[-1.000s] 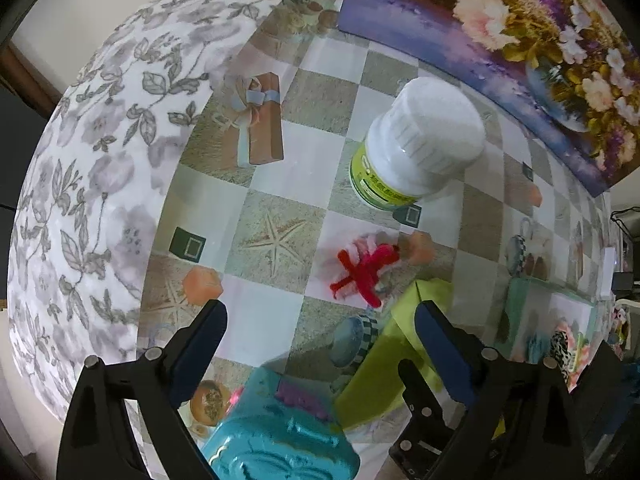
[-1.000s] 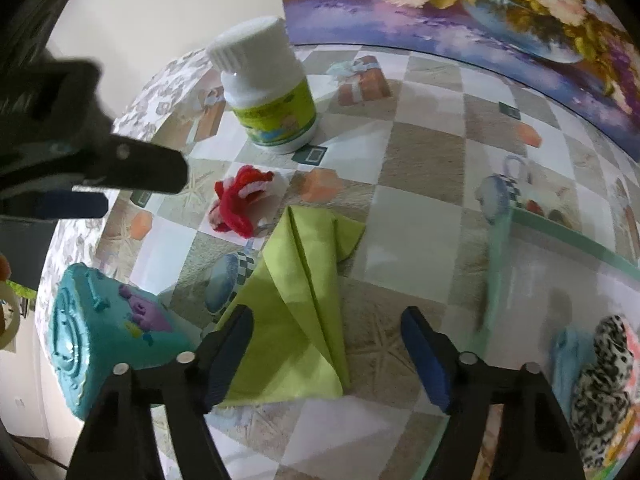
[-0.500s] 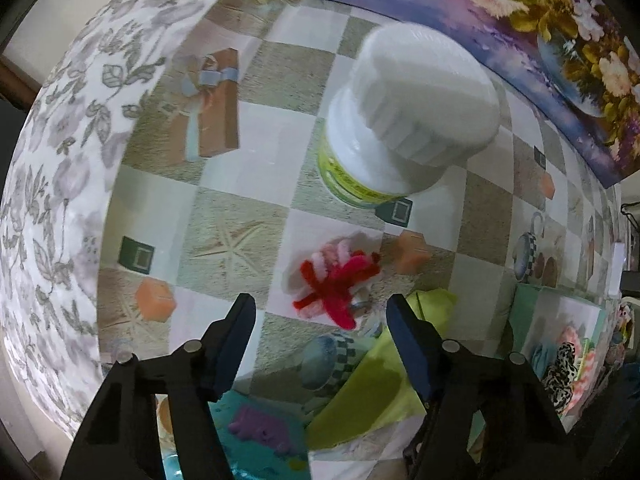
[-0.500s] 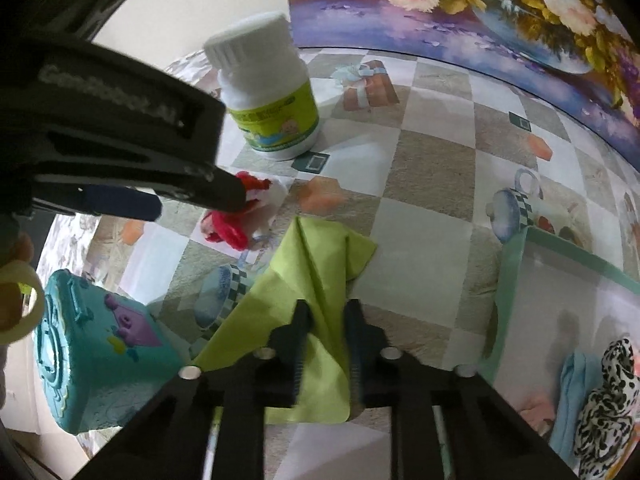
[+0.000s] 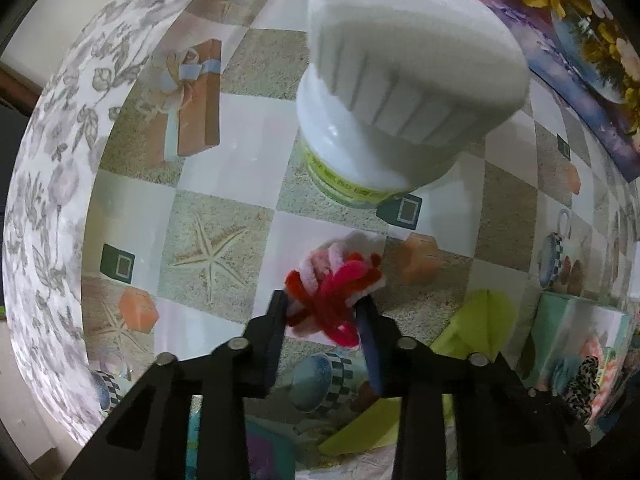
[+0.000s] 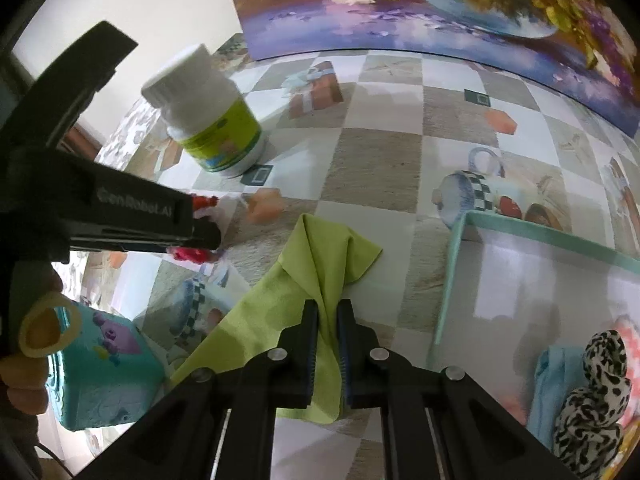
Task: Organize soft objects
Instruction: 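Grasp the red fuzzy scrunchie with the left gripper while the right gripper grasps the lime-green cloth, then lift the red scrunchie and lime-green cloth and carry both over the tray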
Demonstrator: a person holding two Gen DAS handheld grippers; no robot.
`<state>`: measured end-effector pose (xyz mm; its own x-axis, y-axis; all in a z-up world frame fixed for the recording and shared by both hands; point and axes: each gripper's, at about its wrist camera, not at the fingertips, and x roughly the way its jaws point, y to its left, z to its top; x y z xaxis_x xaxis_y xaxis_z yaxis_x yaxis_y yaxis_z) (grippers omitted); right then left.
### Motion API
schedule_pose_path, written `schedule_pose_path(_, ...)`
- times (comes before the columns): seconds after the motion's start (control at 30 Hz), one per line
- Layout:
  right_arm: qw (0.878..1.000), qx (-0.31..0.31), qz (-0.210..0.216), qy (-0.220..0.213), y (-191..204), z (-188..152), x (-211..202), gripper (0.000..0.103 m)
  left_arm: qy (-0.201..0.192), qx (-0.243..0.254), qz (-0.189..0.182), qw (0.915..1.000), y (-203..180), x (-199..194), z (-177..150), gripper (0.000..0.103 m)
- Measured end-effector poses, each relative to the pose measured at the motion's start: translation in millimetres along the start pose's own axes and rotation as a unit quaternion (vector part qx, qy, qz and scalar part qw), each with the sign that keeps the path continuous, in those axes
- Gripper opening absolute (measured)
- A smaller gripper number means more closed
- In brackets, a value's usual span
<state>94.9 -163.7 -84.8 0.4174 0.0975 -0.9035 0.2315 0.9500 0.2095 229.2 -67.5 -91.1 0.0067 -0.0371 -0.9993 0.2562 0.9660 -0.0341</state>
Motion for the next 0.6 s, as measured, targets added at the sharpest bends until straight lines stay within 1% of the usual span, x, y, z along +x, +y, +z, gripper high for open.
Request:
schedule_pose_path(0.17, 1.0, 0.007, 0.007, 0.001, -3.7, 1.4, 0.9, 0.009, -0.008, 0.0, 0.007, 0.9999, -6.0, 1.9, -3.5, 0.027)
schedule_pose_path(0.4, 1.0, 0.011, 0.021, 0.0, -1.7, -0.7, -9.5, 0.007, -0.02, -0.016, 0.001, 0.9997, -2.7, -5.3, -18.8, 0.026)
schedule_pose_path(0.6, 0.998, 0.028, 0.063, -0.01, -1.9, -0.8, -29.1, 0.006, -0.044, -0.026, -0.031, 0.9982, 2.7, -19.7, -37.5, 0.026)
